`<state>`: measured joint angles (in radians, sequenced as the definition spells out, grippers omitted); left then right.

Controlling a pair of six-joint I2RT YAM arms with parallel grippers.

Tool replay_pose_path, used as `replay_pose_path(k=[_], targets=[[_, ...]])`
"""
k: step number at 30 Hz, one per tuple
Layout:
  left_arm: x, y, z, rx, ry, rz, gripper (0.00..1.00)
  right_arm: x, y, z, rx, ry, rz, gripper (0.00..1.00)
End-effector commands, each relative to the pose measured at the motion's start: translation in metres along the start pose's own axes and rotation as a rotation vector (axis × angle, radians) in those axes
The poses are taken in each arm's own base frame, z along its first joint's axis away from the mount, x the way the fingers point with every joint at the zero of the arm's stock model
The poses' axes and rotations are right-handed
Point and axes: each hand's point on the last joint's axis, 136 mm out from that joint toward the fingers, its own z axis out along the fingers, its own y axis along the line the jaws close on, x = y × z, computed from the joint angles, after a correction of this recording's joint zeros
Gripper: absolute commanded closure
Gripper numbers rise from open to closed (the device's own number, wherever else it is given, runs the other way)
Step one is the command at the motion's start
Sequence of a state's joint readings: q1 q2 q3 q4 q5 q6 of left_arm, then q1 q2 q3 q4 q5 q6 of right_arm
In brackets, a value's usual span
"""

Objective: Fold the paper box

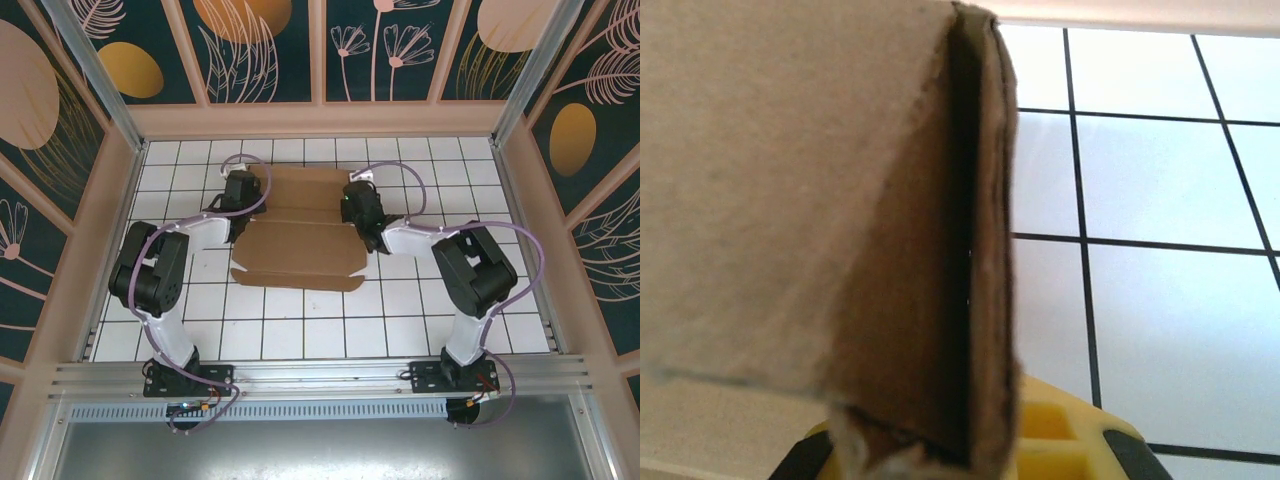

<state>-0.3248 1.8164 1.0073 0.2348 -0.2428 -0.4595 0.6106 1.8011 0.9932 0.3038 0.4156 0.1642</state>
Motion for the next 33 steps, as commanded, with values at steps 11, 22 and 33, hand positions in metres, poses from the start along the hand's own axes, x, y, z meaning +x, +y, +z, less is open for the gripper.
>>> replay_pose_path(k=[11,22,33], targets=[[-0.001,-0.008,-0.048,0.166,-0.009,-0.089,0.42,-0.015,-0.029,-0.012,0.099,-0.111,-0.038,1.00],[-0.007,-0.023,-0.085,0.309,-0.026,-0.165,0.45,-0.012,-0.034,-0.010,0.123,-0.108,-0.048,1.00],[-0.069,-0.049,-0.105,0.413,-0.110,-0.214,0.45,-0.003,-0.031,-0.005,0.101,-0.083,-0.053,1.00]])
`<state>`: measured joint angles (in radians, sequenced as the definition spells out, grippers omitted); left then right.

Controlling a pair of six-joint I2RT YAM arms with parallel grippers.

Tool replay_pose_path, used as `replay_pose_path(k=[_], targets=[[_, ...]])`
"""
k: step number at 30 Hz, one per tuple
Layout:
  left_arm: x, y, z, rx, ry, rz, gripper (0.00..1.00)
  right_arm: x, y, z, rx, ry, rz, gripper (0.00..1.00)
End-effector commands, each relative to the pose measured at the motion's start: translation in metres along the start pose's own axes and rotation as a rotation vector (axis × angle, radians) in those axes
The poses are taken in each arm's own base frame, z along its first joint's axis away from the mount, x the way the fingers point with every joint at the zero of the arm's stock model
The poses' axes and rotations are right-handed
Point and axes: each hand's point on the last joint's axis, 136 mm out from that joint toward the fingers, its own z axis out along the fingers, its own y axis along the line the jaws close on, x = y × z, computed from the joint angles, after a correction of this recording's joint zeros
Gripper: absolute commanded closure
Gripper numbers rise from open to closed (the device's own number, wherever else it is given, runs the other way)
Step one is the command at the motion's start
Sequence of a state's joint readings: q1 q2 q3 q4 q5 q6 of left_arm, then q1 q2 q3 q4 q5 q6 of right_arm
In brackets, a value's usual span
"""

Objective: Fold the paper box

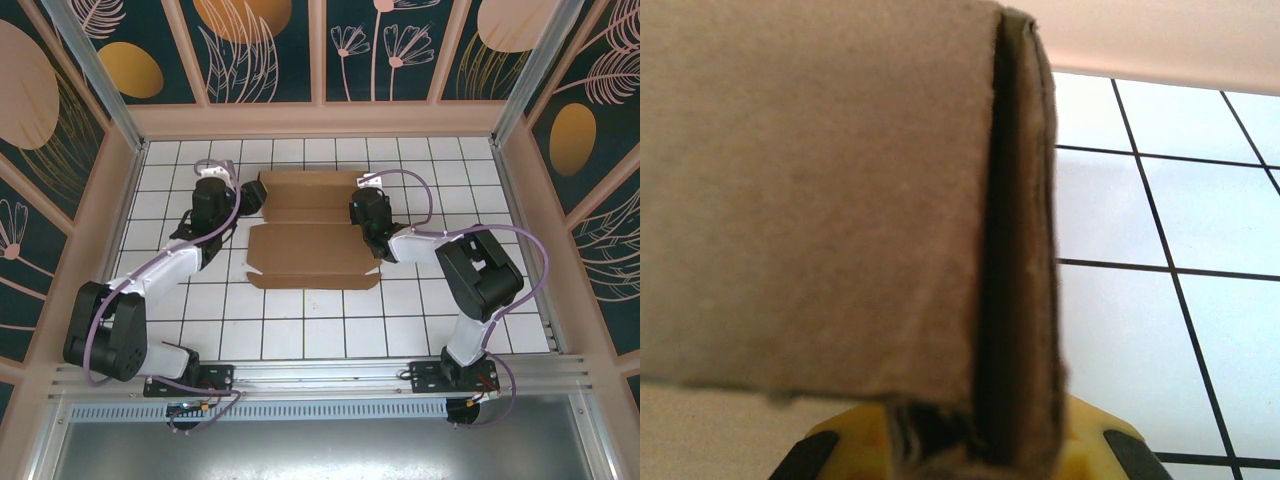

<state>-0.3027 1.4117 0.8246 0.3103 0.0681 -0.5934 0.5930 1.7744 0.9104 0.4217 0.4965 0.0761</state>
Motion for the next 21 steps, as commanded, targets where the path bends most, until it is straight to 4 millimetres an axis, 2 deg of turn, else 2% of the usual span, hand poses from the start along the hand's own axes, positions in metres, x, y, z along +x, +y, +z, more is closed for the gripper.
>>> replay_pose_path(k=[1,6,11,16,19,21], targets=[[-0.016,-0.002,0.015,0.009,0.007,-0.059,0.44,-0.001,-0.006,0.001,0.019,-0.012,0.000,1.00],[-0.012,0.005,0.037,0.029,0.044,-0.145,0.46,0.000,-0.004,0.002,0.007,-0.003,-0.005,1.00],[0.012,0.005,0.049,0.091,0.103,-0.206,0.53,0.001,-0.003,0.004,-0.004,0.005,-0.004,1.00],[0.033,0.018,0.053,0.074,0.139,-0.240,0.62,0.003,0.002,0.004,-0.037,0.016,-0.013,1.00],[0.036,0.021,0.053,0.061,0.145,-0.243,0.68,-0.006,0.006,-0.002,-0.077,-0.001,-0.009,0.97],[0.037,0.026,0.053,0.031,0.147,-0.236,0.72,-0.016,0.014,-0.009,-0.149,-0.017,-0.004,0.91]])
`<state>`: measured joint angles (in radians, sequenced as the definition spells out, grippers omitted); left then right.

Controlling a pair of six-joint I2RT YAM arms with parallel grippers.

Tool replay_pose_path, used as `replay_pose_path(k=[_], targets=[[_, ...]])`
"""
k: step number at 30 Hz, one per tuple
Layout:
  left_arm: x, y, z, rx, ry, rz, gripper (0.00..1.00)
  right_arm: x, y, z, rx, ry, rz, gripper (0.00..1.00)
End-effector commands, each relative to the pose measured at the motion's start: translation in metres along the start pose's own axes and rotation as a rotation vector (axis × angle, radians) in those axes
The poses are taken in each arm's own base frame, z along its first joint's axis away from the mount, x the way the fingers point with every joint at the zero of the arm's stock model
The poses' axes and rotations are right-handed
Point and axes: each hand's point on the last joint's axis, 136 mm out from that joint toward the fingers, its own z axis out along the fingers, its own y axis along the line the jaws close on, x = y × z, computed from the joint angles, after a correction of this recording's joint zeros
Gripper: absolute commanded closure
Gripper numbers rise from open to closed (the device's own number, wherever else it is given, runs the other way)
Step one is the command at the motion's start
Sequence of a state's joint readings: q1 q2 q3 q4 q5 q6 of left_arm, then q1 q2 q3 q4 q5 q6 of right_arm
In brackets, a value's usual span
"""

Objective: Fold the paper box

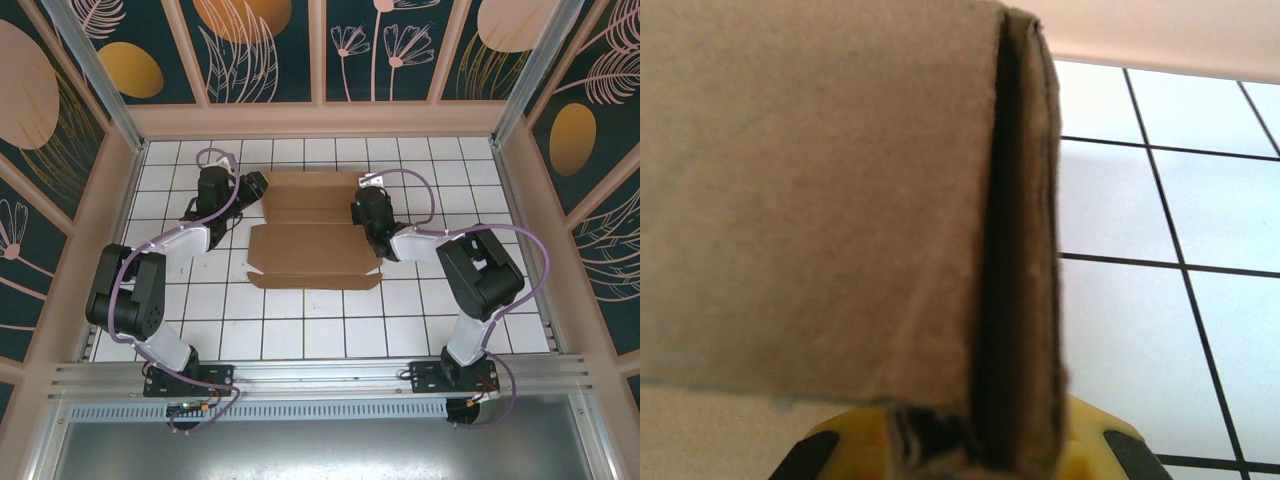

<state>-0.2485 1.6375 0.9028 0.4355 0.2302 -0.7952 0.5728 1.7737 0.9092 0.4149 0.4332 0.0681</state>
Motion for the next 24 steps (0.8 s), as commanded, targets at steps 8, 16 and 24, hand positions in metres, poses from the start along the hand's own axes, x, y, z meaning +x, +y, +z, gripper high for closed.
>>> replay_pose_path(k=[8,16,24], targets=[[0.018,0.034,0.004,-0.118,0.054,-0.001,0.75,-0.054,0.024,-0.051,-0.342,-0.107,0.064,0.44],[0.019,0.035,0.007,-0.125,0.061,0.002,0.75,-0.086,0.008,-0.079,-0.525,-0.175,0.217,0.35],[0.020,0.036,0.009,-0.126,0.072,0.001,0.75,-0.084,0.000,-0.037,-0.441,-0.014,0.296,0.49]])
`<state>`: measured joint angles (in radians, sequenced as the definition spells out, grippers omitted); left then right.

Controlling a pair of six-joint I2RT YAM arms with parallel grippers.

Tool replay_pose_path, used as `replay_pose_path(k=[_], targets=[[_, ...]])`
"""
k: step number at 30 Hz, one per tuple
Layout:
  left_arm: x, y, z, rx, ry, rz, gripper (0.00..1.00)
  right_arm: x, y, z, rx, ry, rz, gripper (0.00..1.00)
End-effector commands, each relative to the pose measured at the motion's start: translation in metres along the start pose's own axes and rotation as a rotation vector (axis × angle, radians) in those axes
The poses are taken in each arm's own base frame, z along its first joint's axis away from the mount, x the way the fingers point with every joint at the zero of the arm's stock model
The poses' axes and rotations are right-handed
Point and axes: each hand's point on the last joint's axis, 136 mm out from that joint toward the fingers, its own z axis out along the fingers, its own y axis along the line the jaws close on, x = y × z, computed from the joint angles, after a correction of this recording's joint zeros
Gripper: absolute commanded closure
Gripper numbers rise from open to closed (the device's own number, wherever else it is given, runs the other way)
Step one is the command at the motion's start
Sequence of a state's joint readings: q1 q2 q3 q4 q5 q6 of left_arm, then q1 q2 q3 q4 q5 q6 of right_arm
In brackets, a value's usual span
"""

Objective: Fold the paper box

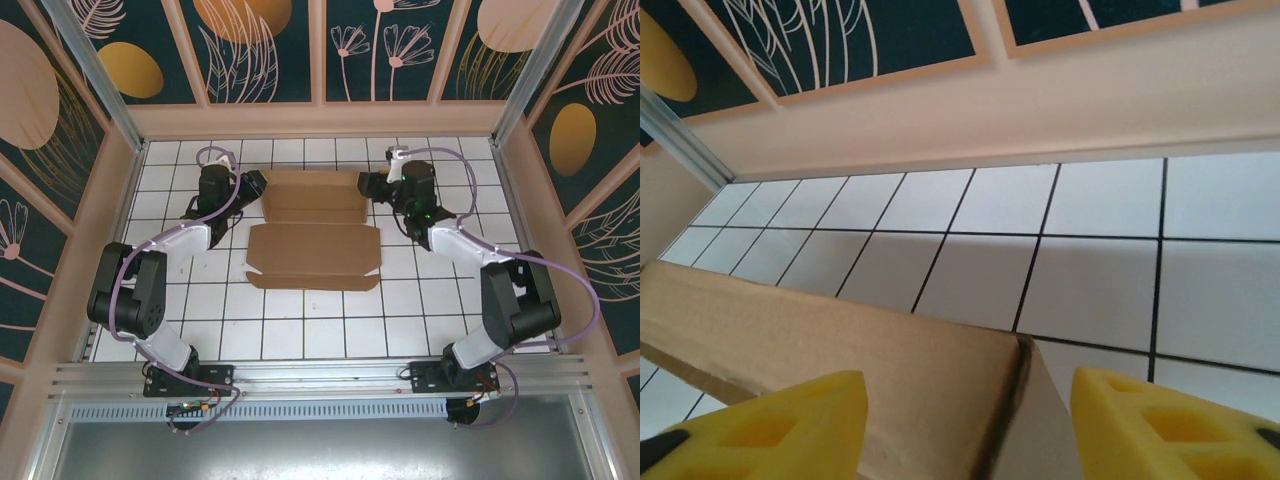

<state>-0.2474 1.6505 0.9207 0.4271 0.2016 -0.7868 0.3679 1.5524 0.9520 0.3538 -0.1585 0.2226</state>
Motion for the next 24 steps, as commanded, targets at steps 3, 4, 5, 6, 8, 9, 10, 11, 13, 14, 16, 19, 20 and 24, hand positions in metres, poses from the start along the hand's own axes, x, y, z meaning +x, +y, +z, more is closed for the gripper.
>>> replay_pose_path(k=[3,4,5,6,8,9,10,11,13,14,16,19,20,24], targets=[[0.029,0.032,0.007,-0.097,0.096,-0.015,0.75,0.021,-0.009,0.018,0.047,0.099,0.059,0.55],[0.029,0.033,0.007,-0.095,0.095,-0.020,0.75,0.026,-0.011,0.021,0.063,0.114,0.056,0.57],[0.031,0.034,0.008,-0.093,0.098,-0.028,0.75,0.033,-0.013,0.023,0.077,0.129,0.050,0.58],[0.032,0.034,0.008,-0.093,0.103,-0.032,0.75,0.038,-0.013,0.024,0.086,0.139,0.043,0.59],[0.034,0.034,0.008,-0.090,0.108,-0.036,0.72,0.047,-0.017,0.025,0.112,0.150,0.037,0.61],[0.034,0.035,0.008,-0.092,0.110,-0.037,0.71,0.048,-0.019,0.025,0.122,0.151,0.039,0.61],[0.034,0.034,0.006,-0.090,0.109,-0.036,0.70,0.047,-0.019,0.024,0.125,0.149,0.041,0.62],[0.032,0.032,0.005,-0.086,0.109,-0.031,0.68,0.045,-0.020,0.023,0.126,0.142,0.041,0.62],[0.025,0.023,0.002,-0.076,0.104,-0.012,0.60,0.033,-0.015,0.018,0.118,0.121,0.035,0.60],[0.020,0.017,-0.001,-0.070,0.096,0.003,0.56,0.023,-0.011,0.014,0.108,0.106,0.026,0.57],[0.007,0.004,-0.007,-0.055,0.081,0.036,0.51,0.004,-0.005,0.006,0.094,0.074,0.010,0.52],[-0.023,-0.023,-0.018,-0.039,0.027,0.102,0.45,-0.021,0.004,-0.005,0.070,0.045,-0.009,0.49],[-0.029,-0.028,-0.023,-0.043,0.014,0.118,0.44,-0.025,0.005,-0.007,0.068,0.045,-0.017,0.49],[-0.048,-0.048,-0.044,-0.034,-0.028,0.137,0.44,-0.041,0.001,-0.016,0.095,0.024,-0.053,0.49]])
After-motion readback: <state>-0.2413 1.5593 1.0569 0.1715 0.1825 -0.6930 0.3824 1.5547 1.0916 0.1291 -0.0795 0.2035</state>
